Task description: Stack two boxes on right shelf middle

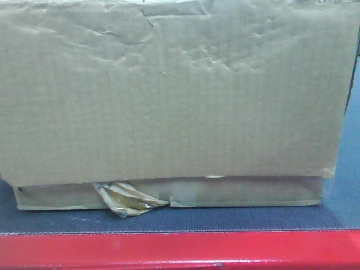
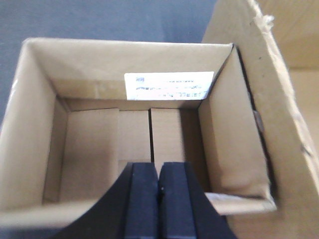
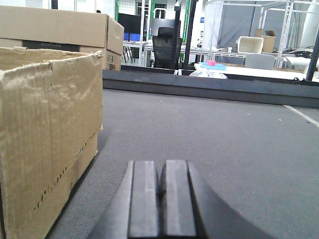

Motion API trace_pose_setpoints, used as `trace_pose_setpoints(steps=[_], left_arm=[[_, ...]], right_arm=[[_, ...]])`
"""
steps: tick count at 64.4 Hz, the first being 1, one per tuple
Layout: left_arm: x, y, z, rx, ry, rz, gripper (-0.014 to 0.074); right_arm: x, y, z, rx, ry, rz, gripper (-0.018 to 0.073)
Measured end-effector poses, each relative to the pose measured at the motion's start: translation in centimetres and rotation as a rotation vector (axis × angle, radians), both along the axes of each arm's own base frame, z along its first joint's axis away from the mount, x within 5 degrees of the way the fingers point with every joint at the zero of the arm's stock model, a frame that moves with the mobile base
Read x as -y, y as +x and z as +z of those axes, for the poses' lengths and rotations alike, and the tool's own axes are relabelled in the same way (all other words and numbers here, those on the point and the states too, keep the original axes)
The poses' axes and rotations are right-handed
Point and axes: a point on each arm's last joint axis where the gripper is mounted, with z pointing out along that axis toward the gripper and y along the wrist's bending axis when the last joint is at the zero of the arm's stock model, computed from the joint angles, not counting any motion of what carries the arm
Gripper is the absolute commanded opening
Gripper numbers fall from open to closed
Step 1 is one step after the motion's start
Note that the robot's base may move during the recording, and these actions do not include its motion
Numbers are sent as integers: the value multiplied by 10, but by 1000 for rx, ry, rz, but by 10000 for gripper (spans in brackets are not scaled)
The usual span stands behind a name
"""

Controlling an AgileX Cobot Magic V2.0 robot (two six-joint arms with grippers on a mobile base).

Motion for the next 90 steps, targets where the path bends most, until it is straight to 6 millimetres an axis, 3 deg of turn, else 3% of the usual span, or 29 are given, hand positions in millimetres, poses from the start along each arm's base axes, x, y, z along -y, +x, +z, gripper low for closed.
trace_pose_setpoints(steps=[10,19,30,39,46,55,62,71,90], left_arm=[[-10,31,7,-78,11,-27,-92],[-36,49,13,-99,-6,1,-92],[-72,58,8,-117,-28,71,-92],[-86,64,0,-130,0,105,-87],[-89,68,-3,-125,7,111,13],[-91,70,-2,-106,34,118,297],[-93,71,-3,-102,48,122,421],[-95,78,-10,-118,43,123,435],[-104,104,-52,-240,11,117,410]], right_arm=[[0,0,0,0,0,0,-162],[0,0,0,0,0,0,-162],[0,0,0,0,0,0,-162],[0,0,0,0,0,0,-162],[0,0,0,0,0,0,-162],[0,0,0,0,0,0,-162],[0,0,0,0,0,0,-162],[0,0,0,0,0,0,-162],[0,0,0,0,0,0,-162]])
